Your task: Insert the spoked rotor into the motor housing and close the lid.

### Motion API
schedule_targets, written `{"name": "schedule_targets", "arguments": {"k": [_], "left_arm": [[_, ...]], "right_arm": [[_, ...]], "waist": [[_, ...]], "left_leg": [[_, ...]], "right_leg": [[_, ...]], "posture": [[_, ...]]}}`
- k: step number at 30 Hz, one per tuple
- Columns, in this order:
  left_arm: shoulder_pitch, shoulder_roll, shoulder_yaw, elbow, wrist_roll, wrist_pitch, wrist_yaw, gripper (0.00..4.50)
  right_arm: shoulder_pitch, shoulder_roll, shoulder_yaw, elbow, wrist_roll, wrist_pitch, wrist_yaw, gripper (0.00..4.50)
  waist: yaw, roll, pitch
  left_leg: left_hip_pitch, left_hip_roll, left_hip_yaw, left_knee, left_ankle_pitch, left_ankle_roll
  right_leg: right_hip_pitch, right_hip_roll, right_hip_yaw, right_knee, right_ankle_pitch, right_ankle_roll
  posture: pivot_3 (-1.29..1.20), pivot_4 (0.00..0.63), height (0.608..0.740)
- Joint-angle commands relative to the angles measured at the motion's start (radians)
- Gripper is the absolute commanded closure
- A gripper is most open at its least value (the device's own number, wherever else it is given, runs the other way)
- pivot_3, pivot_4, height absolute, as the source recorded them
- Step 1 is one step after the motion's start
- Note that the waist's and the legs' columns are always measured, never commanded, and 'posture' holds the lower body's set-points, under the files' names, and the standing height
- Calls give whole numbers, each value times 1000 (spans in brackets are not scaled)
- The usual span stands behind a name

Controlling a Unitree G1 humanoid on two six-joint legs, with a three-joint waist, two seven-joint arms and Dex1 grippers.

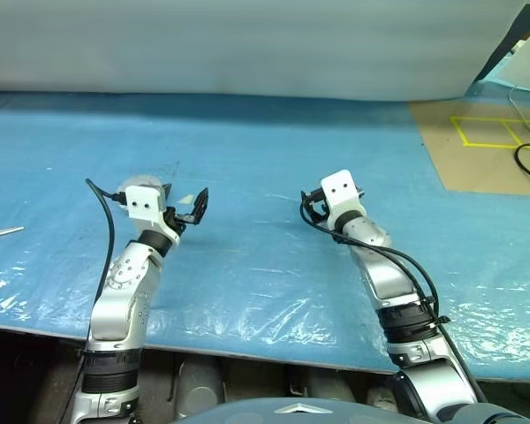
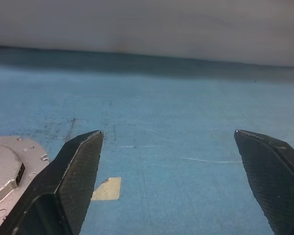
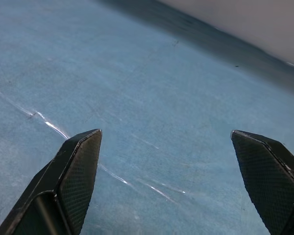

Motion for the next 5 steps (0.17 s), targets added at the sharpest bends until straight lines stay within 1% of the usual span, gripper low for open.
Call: {"name": "schedule_targets", "arguments": {"k": [1,5], "left_arm": [[-15,5,7,-3,4,-28,-7,0],[-17,2,-4,9,12,-37,-12,0]], "right_arm": [[-5,-3,-13,-46,-9,-4,-6,42],[-4,-4,-13,-47,-11,-3,-6,42]], "waist": [[0,0,0],[0,0,0]], "left_leg": [[0,0,0,0,0,0],[0,0,0,0,0,0]], "right_leg": [[0,0,0,0,0,0],[0,0,0,0,0,0]], "posture": [[0,150,740],[0,150,740]]}}
